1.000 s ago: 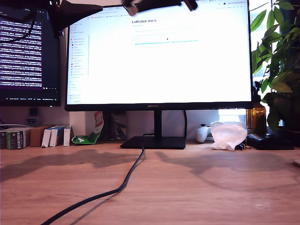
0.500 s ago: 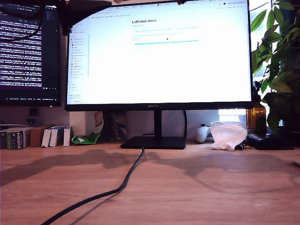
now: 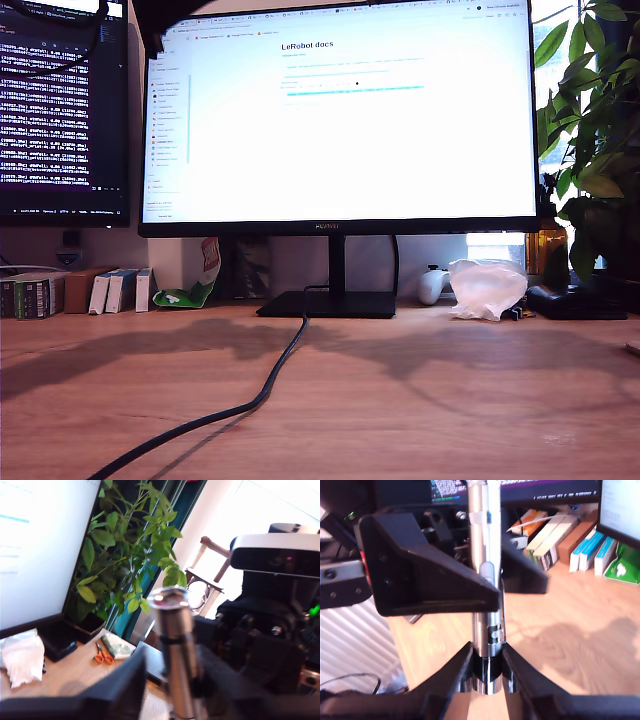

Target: Pick the metallic laser pointer with your right arm, pass it to your left arm, then place it down to the left side of the table

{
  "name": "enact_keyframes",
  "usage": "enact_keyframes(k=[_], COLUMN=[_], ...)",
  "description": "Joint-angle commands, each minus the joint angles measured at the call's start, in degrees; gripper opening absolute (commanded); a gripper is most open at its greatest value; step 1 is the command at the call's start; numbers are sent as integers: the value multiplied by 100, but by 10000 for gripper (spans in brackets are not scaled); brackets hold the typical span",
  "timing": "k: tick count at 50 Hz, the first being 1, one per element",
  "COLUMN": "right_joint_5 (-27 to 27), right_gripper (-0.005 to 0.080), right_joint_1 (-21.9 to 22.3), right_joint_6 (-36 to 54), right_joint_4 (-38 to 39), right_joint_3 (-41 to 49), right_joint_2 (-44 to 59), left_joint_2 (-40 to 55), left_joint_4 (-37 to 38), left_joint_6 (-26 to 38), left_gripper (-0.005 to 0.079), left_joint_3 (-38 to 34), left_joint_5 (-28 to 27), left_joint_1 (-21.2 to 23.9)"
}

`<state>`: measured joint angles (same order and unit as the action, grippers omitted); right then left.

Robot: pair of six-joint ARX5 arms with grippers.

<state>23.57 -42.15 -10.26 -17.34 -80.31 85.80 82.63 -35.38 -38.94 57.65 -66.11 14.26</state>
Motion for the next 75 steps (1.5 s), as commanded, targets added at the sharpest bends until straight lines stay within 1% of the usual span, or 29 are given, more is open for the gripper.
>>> enact_keyframes(k=[1,4,9,13,15,17,22,25,27,40,46,50,56,58,59,60,61,64,66,67,68,69,70,74,75], right_joint_5=[212,302,299,295,291,291,291,291,291,341,448,507,463,452,452,437,415,236,111,57,7,-42,-83,-219,-238], right_gripper=[-10,-10,-7,30,69,128,303,364,378,378,378,378,378,377,378,377,377,377,377,377,377,377,377,377,377], right_joint_1=[-254,-254,-254,-251,-251,-251,-251,-245,-245,-245,-229,-175,-153,-142,-125,-109,-94,-68,-55,-52,-52,-52,-52,-48,-46], right_joint_6=[-44,-48,-48,-48,-48,-48,-46,-48,-46,-13,214,533,1134,1346,1486,1624,1777,2118,2271,2326,2389,2415,2441,2621,2649], right_joint_4=[400,522,608,640,651,669,680,664,654,531,131,-378,-1281,-1550,-1694,-1836,-1917,-2312,-2559,-2667,-2752,-2822,-2887,-3045,-3062], right_joint_3=[70,70,70,70,70,70,70,70,70,70,70,70,70,70,70,70,70,70,70,70,70,70,70,70,70], right_joint_2=[-24,-24,-24,-24,-24,-24,-24,-24,-26,-59,-160,-282,-446,-479,-490,-492,-501,-507,-507,-507,-507,-507,-507,-507,-507], left_joint_2=[116,116,116,116,116,116,116,116,116,116,116,114,81,81,81,81,81,81,81,81,81,81,81,81,81], left_joint_4=[0,-39,-92,-111,-111,-111,-107,-96,-87,-50,46,278,837,1034,1165,1318,1469,1967,2312,2494,2673,2844,3001,3648,3788], left_joint_6=[0,20,37,48,109,208,348,422,479,599,706,1045,1532,1818,1818,2087,2135,2677,3056,3073,3403,3593,3696,4446,4472], left_gripper=[62,-20,-23,-23,-23,-24,-24,-24,-24,-24,-23,-24,-23,-23,-23,-23,-23,-23,-23,-23,-23,-23,-23,-23,-23], left_joint_3=[-28,-28,-28,-28,-28,-28,-28,-28,-28,-28,-28,-28,-28,-28,-28,-28,-28,-28,-28,-28,-28,-28,-28,-28,-28], left_joint_5=[170,262,389,433,463,470,468,472,474,503,444,337,337,334,334,334,334,350,415,479,549,632,699,1084,1185], left_joint_1=[4,4,4,4,4,0,0,-2,-4,-179,-350,-498,-713,-763,-780,-800,-820,-861,-868,-868,-868,-868,-868,-848,-846])
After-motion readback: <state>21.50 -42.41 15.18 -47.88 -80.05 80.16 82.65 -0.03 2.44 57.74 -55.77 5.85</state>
